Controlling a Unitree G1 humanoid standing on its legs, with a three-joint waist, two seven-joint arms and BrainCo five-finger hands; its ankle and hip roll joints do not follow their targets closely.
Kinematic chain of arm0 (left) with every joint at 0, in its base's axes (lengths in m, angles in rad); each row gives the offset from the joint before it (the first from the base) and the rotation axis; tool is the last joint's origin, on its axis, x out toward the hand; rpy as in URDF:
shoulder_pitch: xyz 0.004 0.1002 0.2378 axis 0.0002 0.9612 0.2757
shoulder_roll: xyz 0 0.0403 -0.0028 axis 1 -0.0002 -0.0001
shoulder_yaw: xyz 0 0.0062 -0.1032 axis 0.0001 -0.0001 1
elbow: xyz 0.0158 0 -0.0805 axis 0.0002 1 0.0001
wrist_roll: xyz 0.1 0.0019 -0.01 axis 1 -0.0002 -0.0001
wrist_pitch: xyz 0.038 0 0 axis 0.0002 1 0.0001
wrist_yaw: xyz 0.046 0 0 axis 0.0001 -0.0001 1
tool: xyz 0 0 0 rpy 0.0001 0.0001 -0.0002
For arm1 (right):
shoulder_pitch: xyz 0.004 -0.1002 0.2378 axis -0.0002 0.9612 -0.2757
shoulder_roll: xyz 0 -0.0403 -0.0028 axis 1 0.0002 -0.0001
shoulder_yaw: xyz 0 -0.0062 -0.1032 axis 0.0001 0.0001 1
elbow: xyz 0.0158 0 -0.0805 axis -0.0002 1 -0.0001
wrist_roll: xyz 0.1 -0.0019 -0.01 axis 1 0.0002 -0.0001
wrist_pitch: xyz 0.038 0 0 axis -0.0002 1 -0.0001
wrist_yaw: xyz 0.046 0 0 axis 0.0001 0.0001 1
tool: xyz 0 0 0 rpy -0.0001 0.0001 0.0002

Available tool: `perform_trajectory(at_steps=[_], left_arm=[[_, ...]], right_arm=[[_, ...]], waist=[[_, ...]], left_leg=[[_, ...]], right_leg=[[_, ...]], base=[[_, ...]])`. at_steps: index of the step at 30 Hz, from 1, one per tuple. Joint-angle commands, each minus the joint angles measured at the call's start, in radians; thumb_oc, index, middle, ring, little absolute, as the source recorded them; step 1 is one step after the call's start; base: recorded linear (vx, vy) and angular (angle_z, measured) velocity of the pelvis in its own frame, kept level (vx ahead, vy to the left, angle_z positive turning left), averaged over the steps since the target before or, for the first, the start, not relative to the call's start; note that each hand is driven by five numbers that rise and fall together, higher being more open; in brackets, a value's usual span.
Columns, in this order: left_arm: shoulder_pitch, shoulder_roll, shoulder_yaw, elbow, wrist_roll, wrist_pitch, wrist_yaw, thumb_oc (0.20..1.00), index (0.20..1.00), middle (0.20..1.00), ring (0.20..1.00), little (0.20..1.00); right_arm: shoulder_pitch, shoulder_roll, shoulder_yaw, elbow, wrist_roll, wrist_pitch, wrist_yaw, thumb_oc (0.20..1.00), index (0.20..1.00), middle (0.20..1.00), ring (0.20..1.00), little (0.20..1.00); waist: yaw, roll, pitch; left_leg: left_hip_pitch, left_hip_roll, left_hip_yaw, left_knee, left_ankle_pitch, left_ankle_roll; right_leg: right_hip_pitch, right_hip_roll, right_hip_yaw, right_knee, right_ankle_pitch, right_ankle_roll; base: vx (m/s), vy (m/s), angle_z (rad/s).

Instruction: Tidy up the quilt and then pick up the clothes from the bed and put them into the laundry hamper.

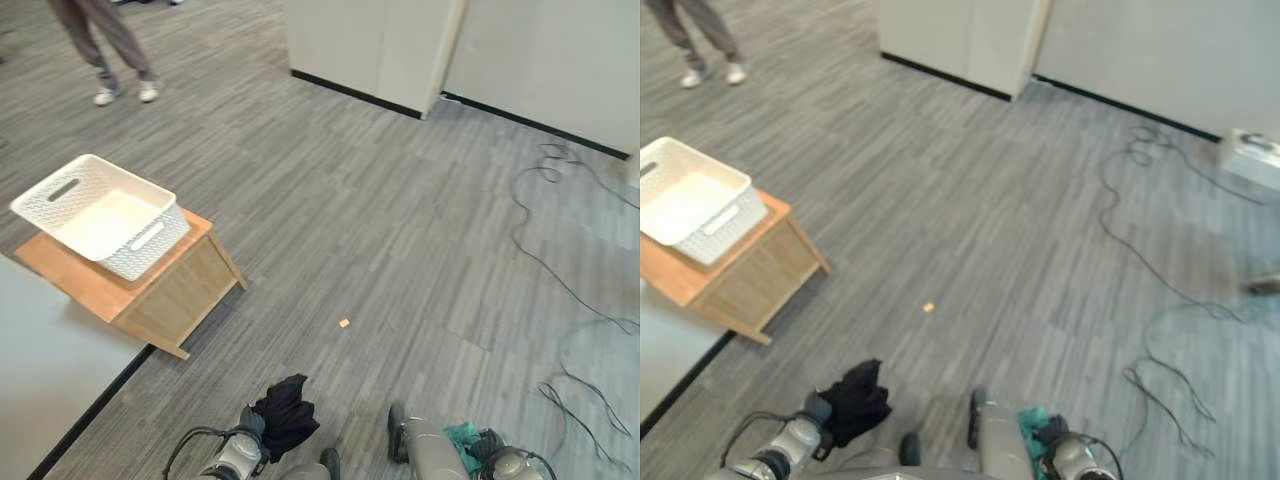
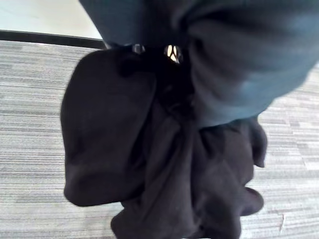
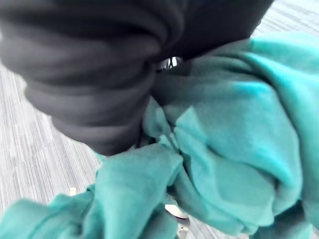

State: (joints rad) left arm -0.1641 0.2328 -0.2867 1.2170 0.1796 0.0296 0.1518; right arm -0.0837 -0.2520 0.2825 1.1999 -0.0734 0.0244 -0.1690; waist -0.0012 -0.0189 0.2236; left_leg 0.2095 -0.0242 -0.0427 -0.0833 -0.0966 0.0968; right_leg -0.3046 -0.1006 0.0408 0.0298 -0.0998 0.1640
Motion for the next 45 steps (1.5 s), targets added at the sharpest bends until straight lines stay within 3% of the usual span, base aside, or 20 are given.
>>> perform_trajectory(at_steps=[1,2,4,7,11,15,16,17,19,21,24,26,27,32,35,36,39,40,42,45], left_arm=[[-0.021,0.011,-0.004,0.003,0.024,-0.031,0.019,0.2,0.2,0.2,0.2,0.2],[-0.021,0.011,-0.004,0.003,0.024,-0.031,0.019,0.2,0.2,0.2,0.2,0.2],[-0.014,0.007,0.008,-0.012,-0.018,-0.027,0.046,0.2,0.2,0.2,0.2,0.2],[-0.013,0.02,0.01,-0.039,-0.026,-0.021,0.063,0.2,0.2,0.2,0.2,0.2],[0.016,0.017,0.019,0.0,-0.008,-0.023,0.055,0.2,0.2,0.2,0.2,0.2],[0.088,0.025,0.056,0.059,0.036,0.011,0.032,0.2,0.2,0.2,0.2,0.2],[0.089,0.025,0.057,0.059,0.036,0.012,0.032,0.2,0.2,0.2,0.2,0.2],[0.096,0.015,0.059,0.073,0.031,0.009,0.032,0.2,0.2,0.2,0.2,0.2],[0.098,0.021,0.067,0.08,0.044,0.017,0.029,0.2,0.2,0.2,0.2,0.2],[0.093,0.027,0.069,0.074,0.033,0.016,0.036,0.2,0.2,0.2,0.2,0.2],[0.081,0.032,0.061,0.046,0.018,0.01,0.043,0.2,0.2,0.2,0.2,0.2],[0.045,0.046,0.036,0.009,0.005,-0.01,0.058,0.2,0.2,0.2,0.2,0.2],[0.015,0.05,0.026,-0.011,-0.009,-0.027,0.068,0.2,0.2,0.2,0.2,0.2],[0.001,0.043,0.016,-0.025,-0.004,-0.035,0.076,0.2,0.2,0.2,0.2,0.2],[0.002,0.031,0.009,-0.015,-0.014,-0.042,0.081,0.2,0.2,0.2,0.2,0.2],[0.0,0.02,0.018,-0.002,-0.04,-0.047,0.087,0.2,0.2,0.2,0.2,0.2],[0.011,0.01,0.031,0.014,-0.045,-0.033,0.097,0.2,0.2,0.2,0.2,0.2],[0.038,0.013,0.042,0.03,-0.032,-0.027,0.089,0.2,0.2,0.2,0.2,0.2],[0.068,0.013,0.055,0.041,-0.023,-0.024,0.074,0.2,0.2,0.2,0.2,0.2],[0.115,0.007,0.071,0.06,-0.003,-0.013,0.053,0.2,0.2,0.2,0.2,0.2]], right_arm=[[-0.026,-0.046,-0.016,0.011,-0.004,0.015,-0.005,0.2,0.2,0.2,0.2,0.2],[-0.026,-0.045,-0.016,0.011,-0.004,0.015,-0.005,0.2,0.2,0.2,0.2,0.2],[-0.029,-0.068,0.008,0.015,-0.032,0.012,-0.018,0.2,0.2,0.2,0.2,0.2],[-0.056,-0.087,0.018,-0.023,-0.016,0.011,-0.034,0.2,0.2,0.2,0.2,0.2],[-0.077,-0.093,0.031,-0.03,-0.031,0.003,-0.032,0.2,0.2,0.2,0.2,0.2],[-0.082,-0.094,0.028,-0.005,-0.064,0.008,-0.036,0.2,0.2,0.2,0.2,0.2],[-0.081,-0.093,0.028,-0.005,-0.064,0.008,-0.036,0.2,0.2,0.2,0.2,0.2],[-0.072,-0.072,0.019,-0.012,-0.05,-0.006,-0.042,0.2,0.2,0.2,0.2,0.2],[-0.061,-0.051,-0.004,-0.026,-0.029,-0.005,-0.042,0.2,0.2,0.2,0.2,0.2],[-0.069,-0.036,-0.013,-0.041,-0.017,-0.008,-0.044,0.2,0.2,0.2,0.2,0.2],[-0.077,-0.026,-0.003,-0.054,-0.021,-0.009,-0.04,0.2,0.2,0.2,0.2,0.2],[-0.073,-0.026,0.023,-0.071,-0.029,-0.015,-0.038,0.2,0.2,0.2,0.2,0.2],[-0.07,-0.032,0.023,-0.071,-0.024,-0.018,-0.038,0.2,0.2,0.2,0.2,0.2],[-0.049,-0.033,0.026,-0.026,-0.026,-0.002,-0.024,0.2,0.2,0.2,0.2,0.2],[-0.044,-0.032,0.021,-0.013,-0.009,-0.01,-0.021,0.2,0.2,0.2,0.2,0.2],[-0.034,-0.039,0.009,-0.004,-0.003,-0.011,-0.022,0.2,0.2,0.2,0.2,0.2],[-0.033,-0.049,0.0,-0.007,0.018,-0.015,-0.027,0.2,0.2,0.2,0.2,0.2],[-0.037,-0.056,-0.008,-0.001,0.03,-0.012,-0.024,0.2,0.2,0.2,0.2,0.2],[-0.03,-0.059,-0.025,0.003,0.047,-0.014,-0.02,0.2,0.2,0.2,0.2,0.2],[-0.036,-0.067,-0.048,0.01,0.057,-0.016,-0.02,0.2,0.2,0.2,0.2,0.2]], waist=[[-0.019,0.003,0.028],[-0.02,0.0,0.025],[0.006,-0.009,0.044],[0.057,-0.024,0.077],[0.114,-0.002,0.043],[0.156,-0.014,-0.024],[0.154,-0.016,-0.023],[0.162,-0.045,-0.026],[0.137,-0.048,-0.004],[0.115,-0.024,0.016],[0.094,0.013,0.037],[0.073,0.009,0.051],[0.06,-0.008,0.035],[0.029,-0.038,0.029],[0.018,-0.041,0.018],[0.023,-0.043,0.03],[0.024,-0.057,0.043],[0.029,-0.056,0.041],[0.03,-0.045,0.024],[0.042,-0.01,0.002]], left_leg=[[0.072,0.053,0.042,0.182,-0.055,-0.147],[0.068,0.051,0.041,0.182,-0.053,-0.147],[-0.177,0.095,0.029,0.705,0.134,-0.147],[-0.384,0.195,0.238,0.879,0.106,-0.134],[-0.504,0.163,0.404,0.56,0.053,-0.148],[-0.438,0.159,0.587,0.171,0.132,-0.148],[-0.433,0.153,0.587,0.161,0.135,-0.146],[-0.408,0.076,0.529,0.162,0.112,-0.083],[-0.339,0.046,0.515,0.161,0.058,-0.046],[-0.259,0.049,0.48,0.131,0.043,-0.032],[-0.185,0.071,0.431,0.075,0.064,-0.033],[-0.133,0.076,0.35,0.051,0.062,-0.063],[-0.109,0.078,0.277,0.027,0.048,-0.106],[-0.038,0.128,0.169,0.061,-0.023,-0.148],[-0.071,0.134,0.111,0.168,-0.015,-0.161],[-0.183,0.172,0.102,0.377,0.078,-0.186],[-0.278,0.235,0.229,0.48,0.129,-0.173],[-0.335,0.235,0.361,0.464,0.107,-0.171],[-0.363,0.179,0.42,0.351,0.076,-0.175],[-0.377,0.171,0.564,0.152,0.166,-0.199]], right_leg=[[0.079,0.001,0.055,0.057,0.123,0.055],[0.076,-0.001,0.056,0.056,0.125,0.055],[0.151,-0.007,0.006,0.088,0.095,-0.036],[0.298,-0.024,-0.119,0.051,0.01,-0.095],[0.487,-0.029,-0.198,-0.035,-0.074,-0.053],[0.613,0.0,-0.288,-0.029,-0.135,-0.004],[0.614,-0.003,-0.289,-0.026,-0.137,-0.002],[0.559,-0.02,-0.293,0.213,-0.032,0.044],[0.443,-0.035,-0.273,0.51,0.097,0.095],[0.313,-0.051,-0.246,0.711,0.158,0.098],[0.185,-0.044,-0.248,0.744,0.124,0.059],[0.147,-0.069,-0.237,0.501,0.067,0.028],[0.172,-0.101,-0.158,0.148,0.08,0.03],[0.14,-0.077,0.085,0.037,0.129,0.081],[0.185,-0.067,0.04,0.03,0.107,0.053],[0.257,-0.083,-0.044,0.005,0.09,0.011],[0.342,-0.085,-0.139,-0.052,0.071,-0.023],[0.396,-0.083,-0.195,-0.081,0.052,-0.026],[0.44,-0.073,-0.232,-0.087,0.007,-0.02],[0.5,-0.026,-0.296,-0.079,-0.062,-0.019]], base=[[0.77,-0.22,1.04],[0.86,-0.417,1.1],[0.55,-0.459,1.7],[0.51,-0.322,1.5],[0.66,0.043,0.84],[0.63,0.102,0.46],[0.92,0.189,0.42],[0.59,0.187,0.44],[0.65,0.188,0.97],[0.44,0.071,1.06],[0.48,-0.044,0.94],[0.68,-0.339,0.99],[0.59,-0.369,1.63],[0.51,-0.389,1.51],[0.37,-0.348,1.33],[0.23,-0.386,0.95],[0.22,-0.343,1.57],[0.26,-0.156,0.85],[0.48,-0.087,0.77],[0.4,0.005,0.7]])
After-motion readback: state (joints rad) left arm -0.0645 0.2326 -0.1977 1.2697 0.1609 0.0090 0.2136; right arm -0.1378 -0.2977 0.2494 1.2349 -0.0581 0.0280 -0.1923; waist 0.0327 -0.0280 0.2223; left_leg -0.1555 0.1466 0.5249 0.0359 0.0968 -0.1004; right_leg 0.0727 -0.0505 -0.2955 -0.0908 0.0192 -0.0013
